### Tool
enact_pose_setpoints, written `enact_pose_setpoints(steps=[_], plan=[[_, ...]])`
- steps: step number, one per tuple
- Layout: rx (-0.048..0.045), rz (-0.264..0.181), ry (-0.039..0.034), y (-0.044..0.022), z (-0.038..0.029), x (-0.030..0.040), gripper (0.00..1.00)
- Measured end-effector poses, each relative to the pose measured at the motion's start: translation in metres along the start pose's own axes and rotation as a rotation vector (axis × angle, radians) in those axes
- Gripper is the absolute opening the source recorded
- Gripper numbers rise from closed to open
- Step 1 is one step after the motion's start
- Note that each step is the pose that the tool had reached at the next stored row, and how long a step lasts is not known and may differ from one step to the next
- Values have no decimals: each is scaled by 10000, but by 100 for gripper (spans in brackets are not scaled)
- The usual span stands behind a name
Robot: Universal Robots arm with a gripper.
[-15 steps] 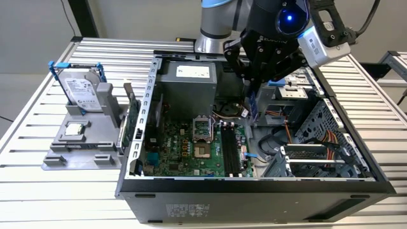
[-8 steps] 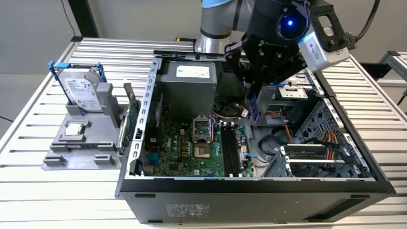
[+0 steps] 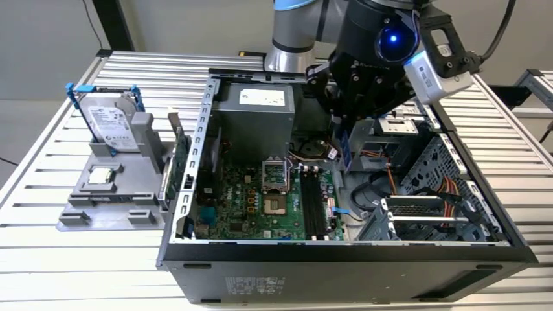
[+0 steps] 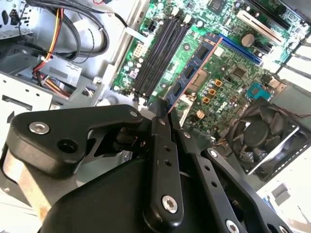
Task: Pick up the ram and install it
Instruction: 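Insert the ram into the slot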
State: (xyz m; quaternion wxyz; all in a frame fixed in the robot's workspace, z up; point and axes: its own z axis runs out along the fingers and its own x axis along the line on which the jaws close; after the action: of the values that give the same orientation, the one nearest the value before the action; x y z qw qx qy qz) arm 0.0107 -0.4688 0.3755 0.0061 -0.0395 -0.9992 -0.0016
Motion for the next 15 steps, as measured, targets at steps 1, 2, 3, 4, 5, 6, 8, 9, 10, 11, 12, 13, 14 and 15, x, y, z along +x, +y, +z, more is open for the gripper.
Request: enact_pose_setpoints(steps=[1, 2, 3, 4, 5, 6, 8, 9, 10, 11, 12, 13, 14, 15], plan=[[0, 0, 0, 0, 6, -2, 0], [-1, 1, 0, 0, 14, -4, 0], [-1, 2, 0, 0, 22, -4, 0], [-1, 1, 0, 0, 28, -6, 0], [0, 0, 0, 1, 33, -7, 0], [-1, 1, 0, 1, 39, -9, 0], [-1, 1, 0, 1, 50, -10, 0], [1, 1, 1, 1, 50, -10, 0], [2, 1, 0, 0, 50, -10, 0], [2, 0, 1, 0, 50, -10, 0], [0, 1, 0, 1, 51, -10, 0], [-1, 1, 0, 1, 52, -11, 0], [0, 0, 0, 0, 52, -11, 0], [-1, 1, 0, 0, 52, -10, 0]])
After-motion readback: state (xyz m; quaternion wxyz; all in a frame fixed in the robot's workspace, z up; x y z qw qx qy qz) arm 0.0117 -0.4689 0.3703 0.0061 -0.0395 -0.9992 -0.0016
